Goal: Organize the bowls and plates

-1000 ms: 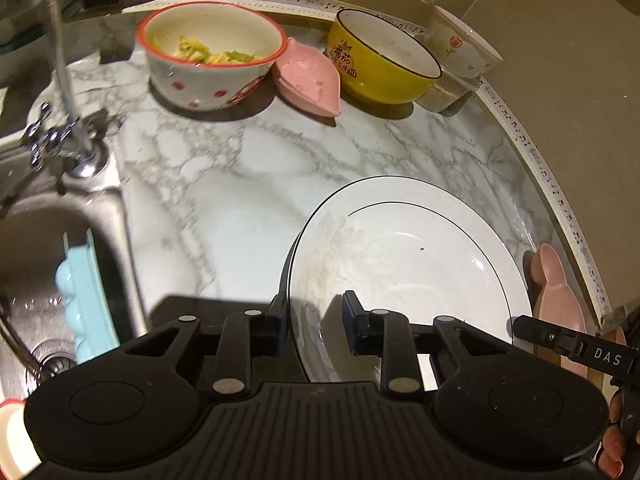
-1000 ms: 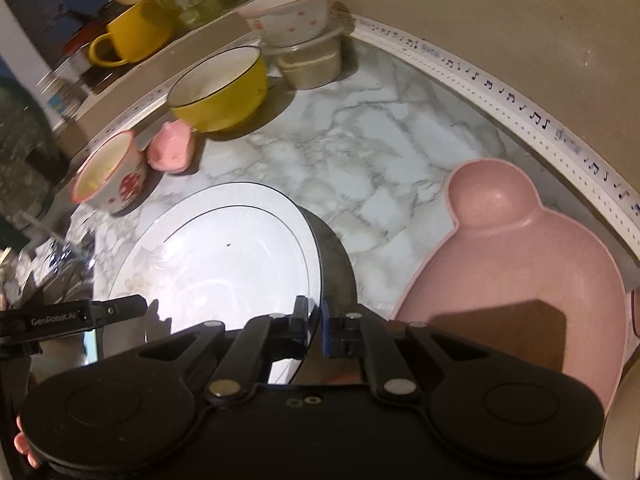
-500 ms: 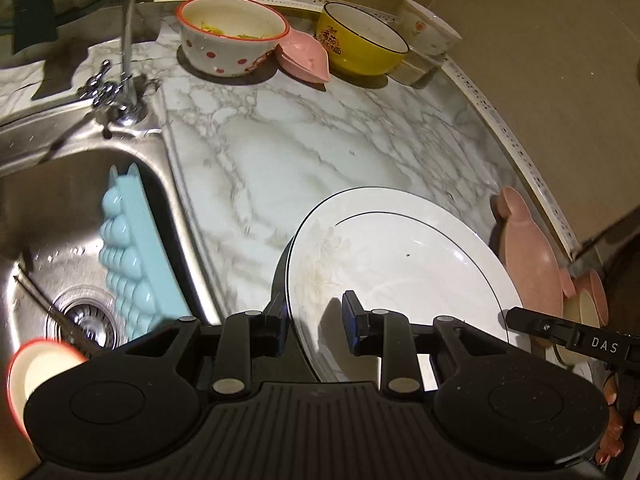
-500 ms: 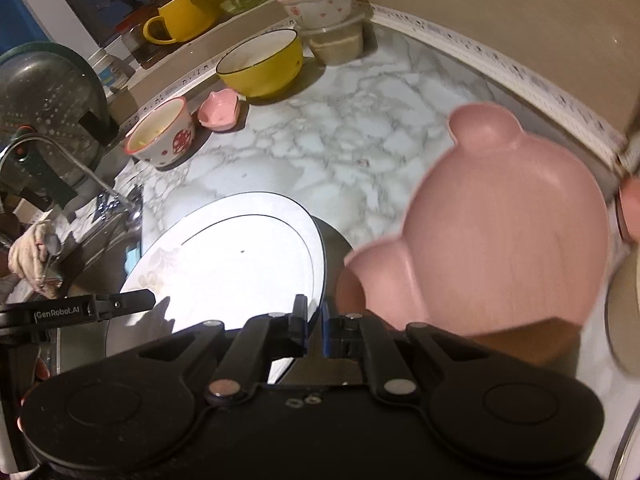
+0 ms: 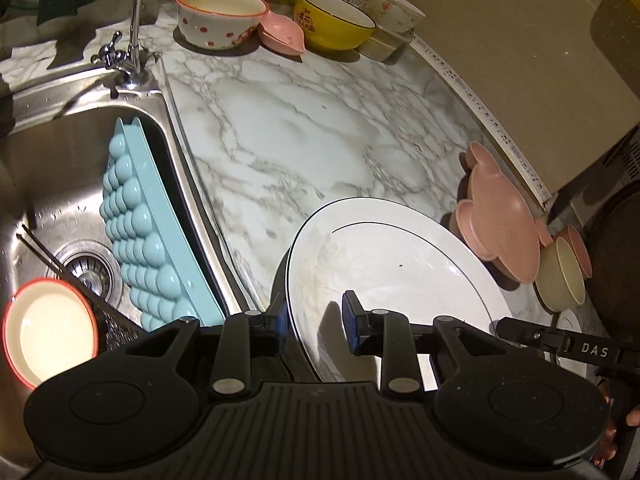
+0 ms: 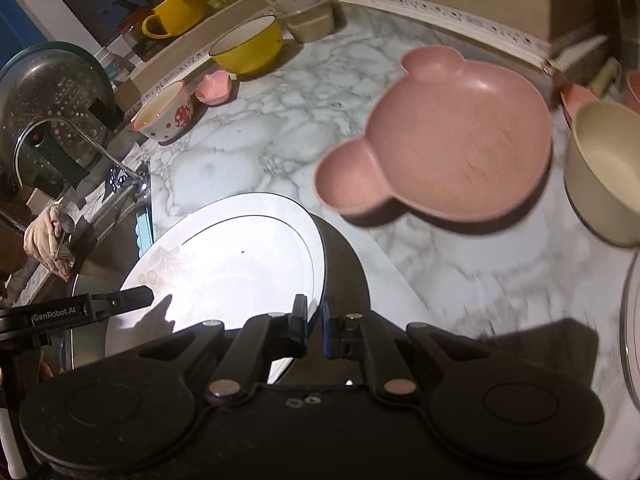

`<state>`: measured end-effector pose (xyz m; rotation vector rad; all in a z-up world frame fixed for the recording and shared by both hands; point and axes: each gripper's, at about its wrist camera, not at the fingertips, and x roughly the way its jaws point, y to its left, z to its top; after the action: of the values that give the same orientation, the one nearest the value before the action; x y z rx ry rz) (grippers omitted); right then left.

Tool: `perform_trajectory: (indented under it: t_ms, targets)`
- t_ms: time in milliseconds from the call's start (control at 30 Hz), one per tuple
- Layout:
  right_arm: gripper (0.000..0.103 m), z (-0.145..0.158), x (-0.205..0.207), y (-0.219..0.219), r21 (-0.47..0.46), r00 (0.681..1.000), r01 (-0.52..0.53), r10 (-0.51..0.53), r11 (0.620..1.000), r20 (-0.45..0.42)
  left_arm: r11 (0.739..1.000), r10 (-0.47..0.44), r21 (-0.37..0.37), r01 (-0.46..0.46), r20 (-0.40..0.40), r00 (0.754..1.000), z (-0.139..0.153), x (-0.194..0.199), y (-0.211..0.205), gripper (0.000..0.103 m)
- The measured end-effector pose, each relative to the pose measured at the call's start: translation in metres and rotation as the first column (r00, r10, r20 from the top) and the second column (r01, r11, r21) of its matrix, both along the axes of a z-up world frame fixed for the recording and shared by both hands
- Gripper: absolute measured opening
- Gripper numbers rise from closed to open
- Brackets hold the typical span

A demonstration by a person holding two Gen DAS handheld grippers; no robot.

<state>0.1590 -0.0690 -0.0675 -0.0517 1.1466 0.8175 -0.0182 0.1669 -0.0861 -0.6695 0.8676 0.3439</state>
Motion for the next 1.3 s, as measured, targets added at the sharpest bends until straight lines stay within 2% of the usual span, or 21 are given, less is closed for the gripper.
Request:
perform_trajectory:
  t_ms: [400, 867, 1000, 1133, 1300]
  targets:
    - [0.006, -0.008, -0.007, -0.019, -0.026, 0.998, 0.031, -0.029, 0.999, 0.055, 0.997, -0.072, 0.024, 0.072, -0.020, 0.997, -0.009, 0.003, -0.023, 0.026]
    - [0.005, -0.015, -0.007, -0.019, -0.026, 0.999, 0.030, -0.029, 0.999, 0.037, 0.997, -0.063, 0.029, 0.065, -0.069, 0.996, -0.017, 0.004, -0.024, 0.026]
    - [0.017, -0.010, -0.012, -0.017, -0.042, 0.998, 0.031, -0.028, 0.999, 0.061, 0.997, -0.059, 0.037, 0.062, -0.067, 0.996, -0.014, 0.002, -0.022, 0.026]
    - [0.020, 0.000, -0.021, -0.019, -0.052, 0.994, 0.041, -0.036, 0.998, 0.101, 0.996, -0.060, 0.060, 0.064, -0.071, 0.996, -0.010, -0.003, -0.022, 0.027]
    - [0.029, 0.012, -0.033, -0.023, -0.057, 0.985, 0.046, -0.036, 0.997, 0.170, 0.988, -0.074, 0.132, 0.076, -0.018, 0.997, 0.008, -0.015, -0.029, 0.029]
